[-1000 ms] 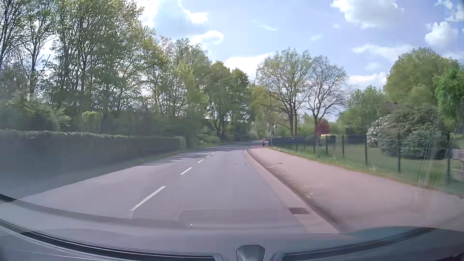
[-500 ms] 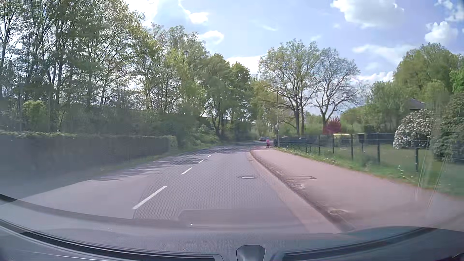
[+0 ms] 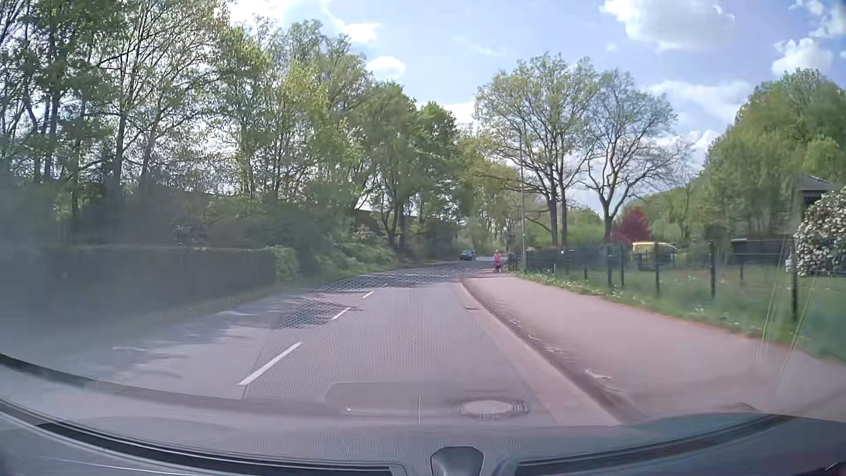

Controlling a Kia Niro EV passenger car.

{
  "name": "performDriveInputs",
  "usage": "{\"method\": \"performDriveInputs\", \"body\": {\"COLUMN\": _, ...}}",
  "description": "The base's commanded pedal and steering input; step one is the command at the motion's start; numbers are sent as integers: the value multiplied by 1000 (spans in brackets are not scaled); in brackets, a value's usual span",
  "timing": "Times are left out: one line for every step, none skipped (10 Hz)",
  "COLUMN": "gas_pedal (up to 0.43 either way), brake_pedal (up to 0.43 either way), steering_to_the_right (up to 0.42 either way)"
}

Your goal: Follow the waypoints while adhering to traffic rules and regulations

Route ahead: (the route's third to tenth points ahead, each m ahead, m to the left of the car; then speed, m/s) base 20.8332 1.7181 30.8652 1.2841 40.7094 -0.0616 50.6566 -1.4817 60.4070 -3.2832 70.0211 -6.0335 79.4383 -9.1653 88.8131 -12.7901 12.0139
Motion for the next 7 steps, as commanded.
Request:
{"method": "performDriveInputs", "body": {"gas_pedal": 59, "brake_pedal": 0, "steering_to_the_right": 5}}
{"method": "performDriveInputs", "body": {"gas_pedal": 59, "brake_pedal": 0, "steering_to_the_right": 5}}
{"method": "performDriveInputs", "body": {"gas_pedal": 59, "brake_pedal": 0, "steering_to_the_right": 5}}
{"method": "performDriveInputs", "body": {"gas_pedal": 47, "brake_pedal": 0, "steering_to_the_right": 5}}
{"method": "performDriveInputs", "body": {"gas_pedal": 47, "brake_pedal": 0, "steering_to_the_right": 5}}
{"method": "performDriveInputs", "body": {"gas_pedal": 47, "brake_pedal": 0, "steering_to_the_right": 5}}
{"method": "performDriveInputs", "body": {"gas_pedal": 47, "brake_pedal": 0, "steering_to_the_right": 5}}
